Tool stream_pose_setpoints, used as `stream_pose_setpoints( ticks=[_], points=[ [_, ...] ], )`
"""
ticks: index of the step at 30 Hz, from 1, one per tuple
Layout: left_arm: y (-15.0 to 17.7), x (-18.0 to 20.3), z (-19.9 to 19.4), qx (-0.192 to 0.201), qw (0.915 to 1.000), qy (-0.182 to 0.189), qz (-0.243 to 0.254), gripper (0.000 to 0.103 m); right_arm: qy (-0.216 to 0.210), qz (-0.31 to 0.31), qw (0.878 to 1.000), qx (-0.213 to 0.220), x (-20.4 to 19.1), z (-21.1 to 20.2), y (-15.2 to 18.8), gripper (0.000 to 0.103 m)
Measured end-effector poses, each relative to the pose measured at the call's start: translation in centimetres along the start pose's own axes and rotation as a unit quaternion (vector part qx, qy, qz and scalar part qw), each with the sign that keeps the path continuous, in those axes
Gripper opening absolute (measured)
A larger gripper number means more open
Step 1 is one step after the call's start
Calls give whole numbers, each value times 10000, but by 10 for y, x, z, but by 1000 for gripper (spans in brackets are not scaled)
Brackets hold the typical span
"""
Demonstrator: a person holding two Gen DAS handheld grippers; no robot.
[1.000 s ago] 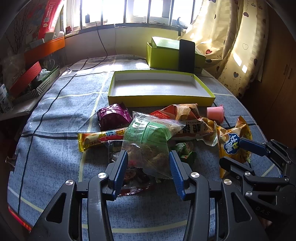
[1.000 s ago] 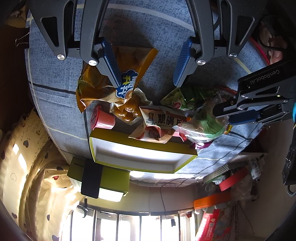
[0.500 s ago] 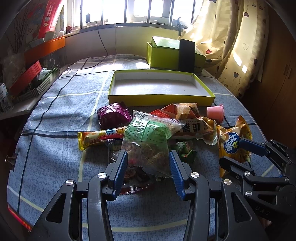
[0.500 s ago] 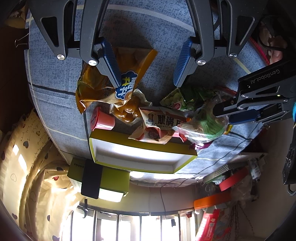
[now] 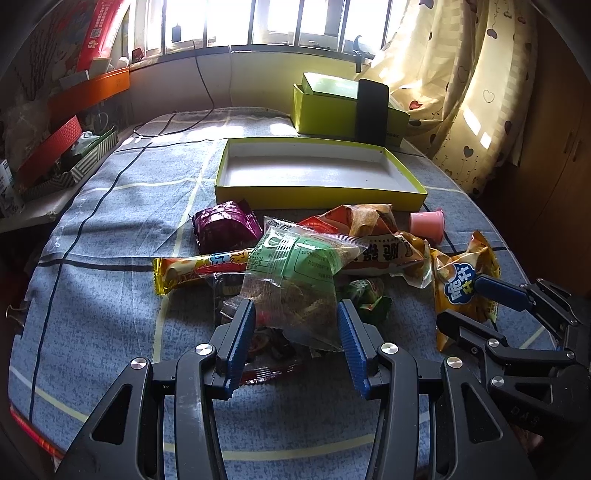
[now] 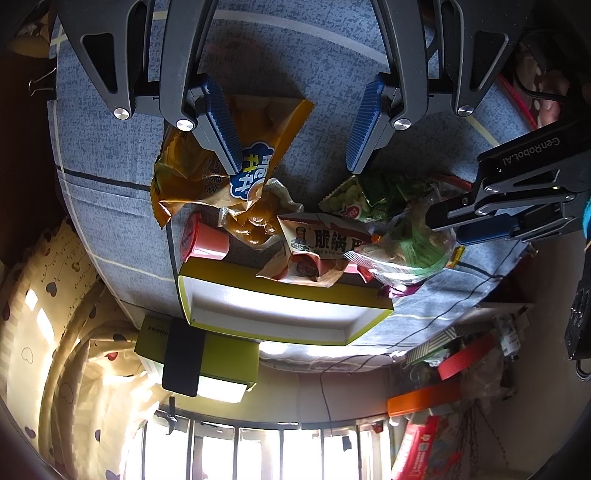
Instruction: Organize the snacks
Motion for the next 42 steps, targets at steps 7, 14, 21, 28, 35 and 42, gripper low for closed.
stream_pose_setpoints(
  ticks=[7, 14, 21, 28, 35, 42],
  points=[
    [-1, 0, -3, -13, 9999, 105, -59, 47, -3, 7, 10000, 1, 1, -1, 0, 59],
    [-4, -1, -5, -1, 9998, 182, -114, 47, -23, 49, 10000, 19, 2, -1, 0, 59],
    [-4, 1, -7, -12, 9996, 246, -134, 47, -98, 128, 9998, 83, 5, -8, 0, 59],
    [-4, 4, -11, 19, 9995, 292, -129, 47, -132, 163, 9997, 144, 3, -10, 0, 59],
    [-5, 4, -14, 36, 9995, 282, -124, 47, -135, 151, 9997, 168, 2, -14, -2, 59],
    [-6, 3, -17, 79, 9998, 151, -82, 47, -140, 162, 9996, 184, 3, -16, -2, 59]
  ],
)
Point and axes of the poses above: each gripper's, at about its wrist camera, not at the fingertips, and z roughly the way its jaws point, x to its right, y to its underside, the point moved 7 cm from there along z, roughly the way its jaws point, and after that the axes turned 3 degrees about z, right-handed, at the moved point
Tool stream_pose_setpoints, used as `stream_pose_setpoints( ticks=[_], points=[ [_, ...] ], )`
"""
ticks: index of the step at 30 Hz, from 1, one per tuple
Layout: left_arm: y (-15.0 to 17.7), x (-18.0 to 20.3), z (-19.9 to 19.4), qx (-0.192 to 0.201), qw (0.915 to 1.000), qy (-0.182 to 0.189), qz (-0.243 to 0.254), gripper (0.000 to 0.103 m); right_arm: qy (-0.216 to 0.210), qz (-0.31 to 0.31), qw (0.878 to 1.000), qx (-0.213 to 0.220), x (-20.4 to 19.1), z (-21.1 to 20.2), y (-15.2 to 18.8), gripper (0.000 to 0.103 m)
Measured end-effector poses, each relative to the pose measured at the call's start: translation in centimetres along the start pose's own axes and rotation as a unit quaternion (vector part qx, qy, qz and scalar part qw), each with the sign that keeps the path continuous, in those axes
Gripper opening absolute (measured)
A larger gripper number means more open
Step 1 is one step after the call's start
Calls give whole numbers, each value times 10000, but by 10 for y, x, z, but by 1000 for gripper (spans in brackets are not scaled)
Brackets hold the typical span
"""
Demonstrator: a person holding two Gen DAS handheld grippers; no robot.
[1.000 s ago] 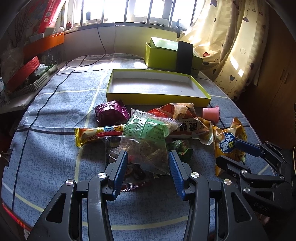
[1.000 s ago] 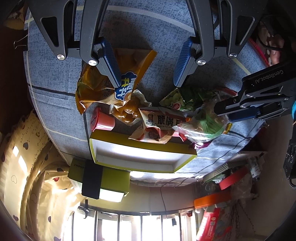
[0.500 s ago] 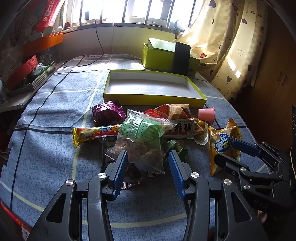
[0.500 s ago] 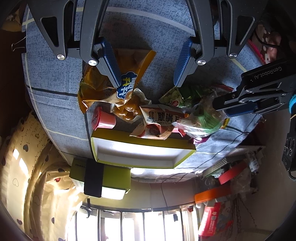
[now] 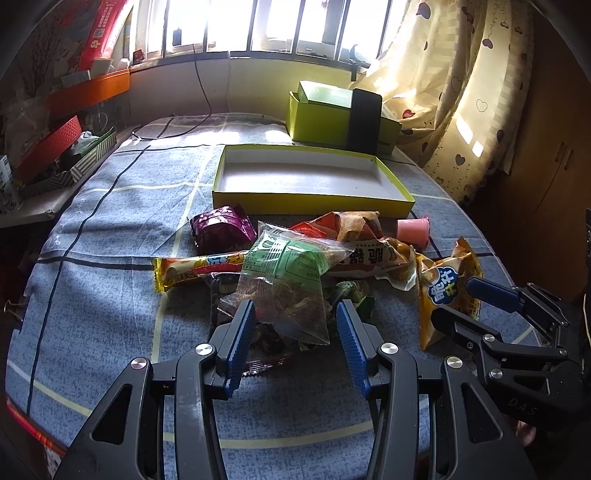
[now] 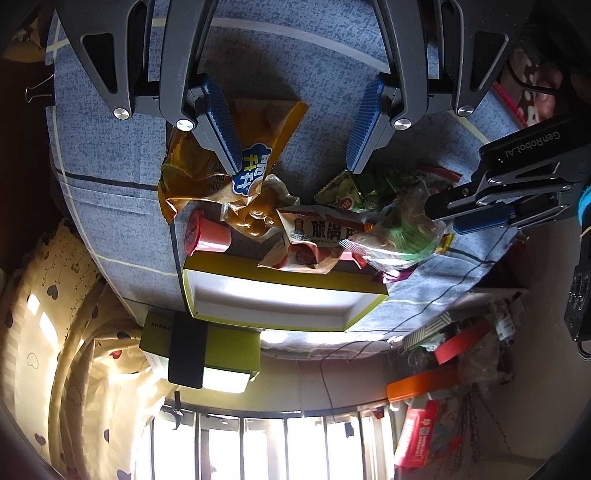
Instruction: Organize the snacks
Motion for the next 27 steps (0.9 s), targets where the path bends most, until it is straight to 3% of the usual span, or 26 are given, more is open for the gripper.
stream_pose_setpoints(
  ticks=[27],
  points=[
    [-6, 4, -3, 174, 9996, 189, 154, 47, 4, 291, 9995, 88, 14, -1, -5, 62]
  ],
)
Point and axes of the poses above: each gripper's, at about its wrist camera, not at the fingertips, and z roughly the way its jaws point, x to its right, y to its underside, the point moved 7 cm from there along z, roughly the way its jaws point, and after that the axes turned 3 degrees about z, right-handed, at the moved point
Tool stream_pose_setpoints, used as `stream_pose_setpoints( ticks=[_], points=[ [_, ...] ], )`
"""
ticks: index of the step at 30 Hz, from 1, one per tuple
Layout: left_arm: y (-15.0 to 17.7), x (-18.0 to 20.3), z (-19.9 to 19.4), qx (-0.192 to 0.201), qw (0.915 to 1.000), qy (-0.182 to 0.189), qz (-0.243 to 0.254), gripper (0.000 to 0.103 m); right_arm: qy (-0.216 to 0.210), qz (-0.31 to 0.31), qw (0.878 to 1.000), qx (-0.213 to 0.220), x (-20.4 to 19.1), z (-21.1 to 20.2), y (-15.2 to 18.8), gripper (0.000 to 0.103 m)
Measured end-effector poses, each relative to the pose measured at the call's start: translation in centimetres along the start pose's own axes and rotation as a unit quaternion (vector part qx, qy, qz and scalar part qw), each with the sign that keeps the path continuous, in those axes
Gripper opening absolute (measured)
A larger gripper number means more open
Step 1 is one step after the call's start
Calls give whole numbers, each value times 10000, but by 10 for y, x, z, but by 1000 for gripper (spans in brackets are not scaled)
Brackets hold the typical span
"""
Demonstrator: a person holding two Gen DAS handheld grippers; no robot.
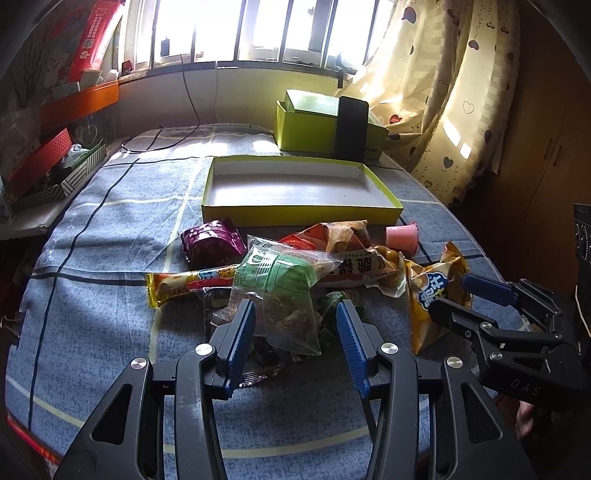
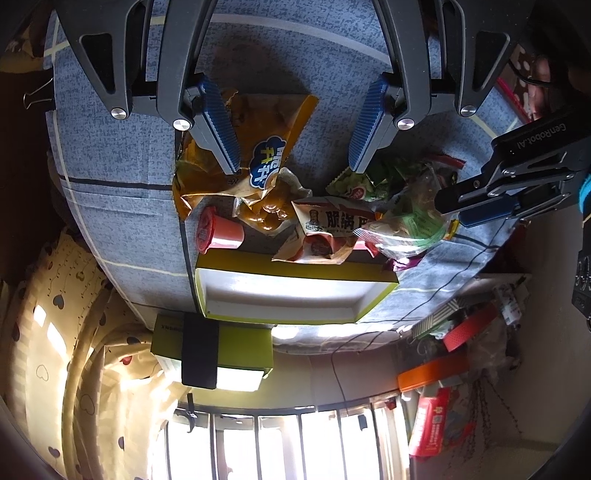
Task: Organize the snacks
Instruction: 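Grasp the clear green-label bag with the left tool while the right tool grasps the yellow chip bag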
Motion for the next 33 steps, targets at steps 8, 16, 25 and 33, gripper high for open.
stream_pose_setpoints(
  ticks=[8, 16, 25, 33],
  points=[
    [-4, -5, -3, 97, 9999, 85, -28, 47, 53, 232, 9997, 47, 13, 0, 1, 63],
    [-12, -11, -2, 192, 9998, 90, -51, 58, 148, 519, 9985, 37, 29, 4, 3, 66],
    [-21, -21, 15, 119, 9999, 60, 98, 61, 254, 805, 9964, 130, 46, 4, 0, 70],
    [-19, -23, 36, -51, 9995, 146, 261, 62, 209, 955, 9952, -23, 53, 13, 5, 72]
  ],
)
Point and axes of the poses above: each gripper's, at about its wrist camera, not at the fingertips, and z roughly the way its jaws point, x to its right, y to its underside, the point moved 7 cm from there along z, roughly the way its jaws point, and after that the axes turned 3 degrees about z, right-handed, at the moved point
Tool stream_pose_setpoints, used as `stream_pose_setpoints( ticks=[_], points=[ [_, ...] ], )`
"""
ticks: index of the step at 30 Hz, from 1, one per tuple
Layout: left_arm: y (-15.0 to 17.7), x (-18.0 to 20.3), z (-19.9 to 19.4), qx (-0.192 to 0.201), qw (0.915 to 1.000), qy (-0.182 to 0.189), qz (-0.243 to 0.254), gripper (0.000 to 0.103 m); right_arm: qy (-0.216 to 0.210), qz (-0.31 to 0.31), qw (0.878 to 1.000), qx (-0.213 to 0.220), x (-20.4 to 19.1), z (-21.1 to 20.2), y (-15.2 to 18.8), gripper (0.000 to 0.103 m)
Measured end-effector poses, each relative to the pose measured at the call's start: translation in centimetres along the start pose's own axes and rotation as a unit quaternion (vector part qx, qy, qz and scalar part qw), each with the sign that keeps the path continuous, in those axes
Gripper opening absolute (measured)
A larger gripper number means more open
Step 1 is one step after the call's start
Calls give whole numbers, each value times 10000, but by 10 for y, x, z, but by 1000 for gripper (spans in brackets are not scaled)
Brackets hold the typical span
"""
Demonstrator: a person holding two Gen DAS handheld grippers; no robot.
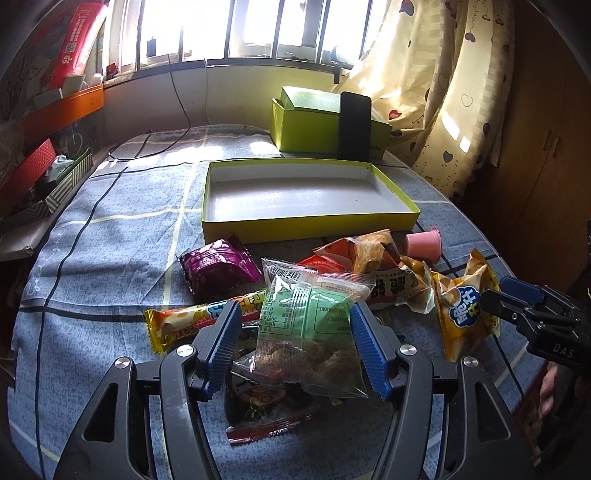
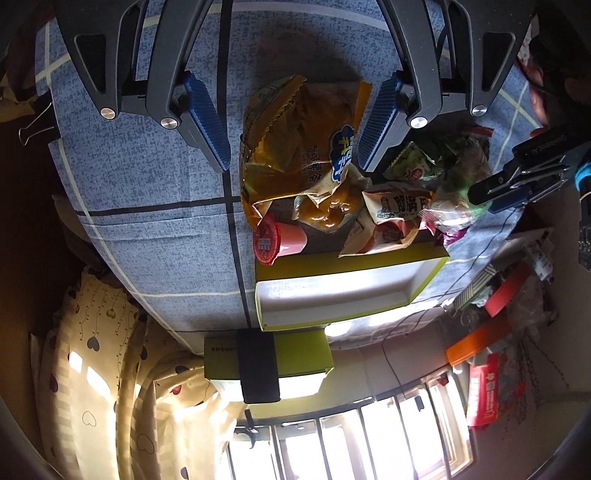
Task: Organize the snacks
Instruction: 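Grasp the clear green-label bag with the left tool while the right tool grasps the yellow chip bag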
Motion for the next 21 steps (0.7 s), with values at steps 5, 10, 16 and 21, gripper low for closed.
stream_pose_setpoints(
  ticks=[5, 10, 16, 21],
  points=[
    [1, 5, 10, -90, 9998, 96, 124, 63, -88, 88, 9996, -235, 0, 13, 6, 72],
    [3, 4, 22, -224, 9996, 95, 166, 63, -174, 189, 9989, -382, 4, 23, 9, 72],
    [3, 2, 27, -232, 9995, 175, 137, 62, -268, 296, 9970, -661, 5, 38, 13, 72],
    [5, 3, 25, -173, 9996, 137, 181, 59, -232, 254, 9971, -677, 5, 39, 14, 64]
  ],
)
Point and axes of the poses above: each gripper's, at about its wrist camera, not at the fingertips, and z roughly the way its jaws point, x to its right, y to its underside, the point moved 7 cm from there along z, roughly the way its jaws point, and after that the axes turned 3 degrees about z, right-handed, at the moved point
